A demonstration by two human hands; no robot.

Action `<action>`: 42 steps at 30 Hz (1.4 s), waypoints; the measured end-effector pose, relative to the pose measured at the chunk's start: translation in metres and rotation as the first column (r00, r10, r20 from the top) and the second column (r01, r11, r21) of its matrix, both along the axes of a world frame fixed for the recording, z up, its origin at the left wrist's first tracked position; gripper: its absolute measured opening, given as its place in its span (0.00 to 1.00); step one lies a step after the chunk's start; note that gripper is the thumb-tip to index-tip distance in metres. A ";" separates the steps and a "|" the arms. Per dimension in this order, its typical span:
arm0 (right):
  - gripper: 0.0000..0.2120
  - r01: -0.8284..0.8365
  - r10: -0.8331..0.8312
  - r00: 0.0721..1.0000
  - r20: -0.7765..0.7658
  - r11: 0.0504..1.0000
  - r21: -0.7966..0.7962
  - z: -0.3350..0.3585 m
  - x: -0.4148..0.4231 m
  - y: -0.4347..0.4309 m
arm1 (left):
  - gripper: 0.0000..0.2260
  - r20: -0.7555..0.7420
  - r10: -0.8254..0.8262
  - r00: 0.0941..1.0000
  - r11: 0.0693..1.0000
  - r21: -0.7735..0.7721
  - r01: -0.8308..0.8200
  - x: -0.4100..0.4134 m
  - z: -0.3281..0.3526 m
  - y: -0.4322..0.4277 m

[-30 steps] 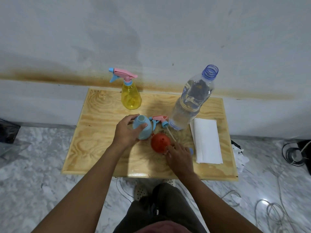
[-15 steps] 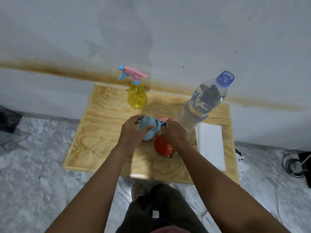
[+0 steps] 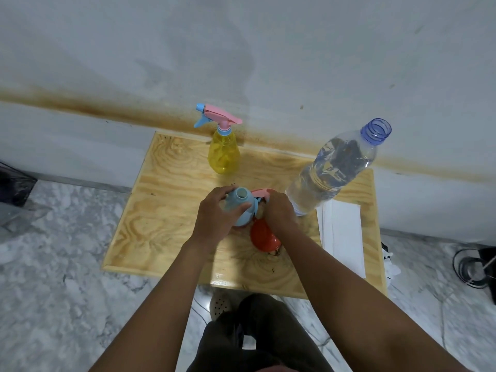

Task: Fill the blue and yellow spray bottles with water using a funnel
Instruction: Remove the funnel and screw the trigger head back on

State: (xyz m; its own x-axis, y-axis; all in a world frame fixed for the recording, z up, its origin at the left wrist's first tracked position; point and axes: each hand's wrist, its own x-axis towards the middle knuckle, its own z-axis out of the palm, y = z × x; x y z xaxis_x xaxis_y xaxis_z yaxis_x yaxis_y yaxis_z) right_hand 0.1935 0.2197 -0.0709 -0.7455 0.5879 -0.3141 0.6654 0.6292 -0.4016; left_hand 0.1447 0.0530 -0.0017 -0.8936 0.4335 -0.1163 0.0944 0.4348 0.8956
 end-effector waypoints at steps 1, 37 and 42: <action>0.16 0.005 -0.005 1.000 0.005 1.000 0.012 -0.003 -0.001 0.002 | 0.23 -0.003 -0.001 1.000 1.000 -0.001 0.000 0.000 0.000 0.000; 0.11 -0.161 -0.386 0.528 -0.756 0.829 -0.535 0.208 0.035 -0.033 | 0.27 -0.002 -0.064 0.998 0.998 0.008 0.064 0.021 0.005 -0.010; 0.11 -0.197 -0.437 0.466 -0.769 0.796 -0.572 0.218 0.025 -0.045 | 0.32 -0.053 -0.093 0.994 0.996 -0.011 0.093 0.019 0.018 -0.025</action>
State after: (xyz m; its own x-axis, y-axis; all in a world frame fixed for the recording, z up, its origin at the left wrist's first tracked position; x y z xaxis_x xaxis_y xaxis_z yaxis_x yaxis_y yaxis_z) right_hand 0.2186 0.1745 0.1466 -0.7343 0.6626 0.1475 -0.1603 0.0418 -0.9862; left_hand 0.1640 0.0278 0.0165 -0.8545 0.5142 -0.0739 0.1820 0.4294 0.8846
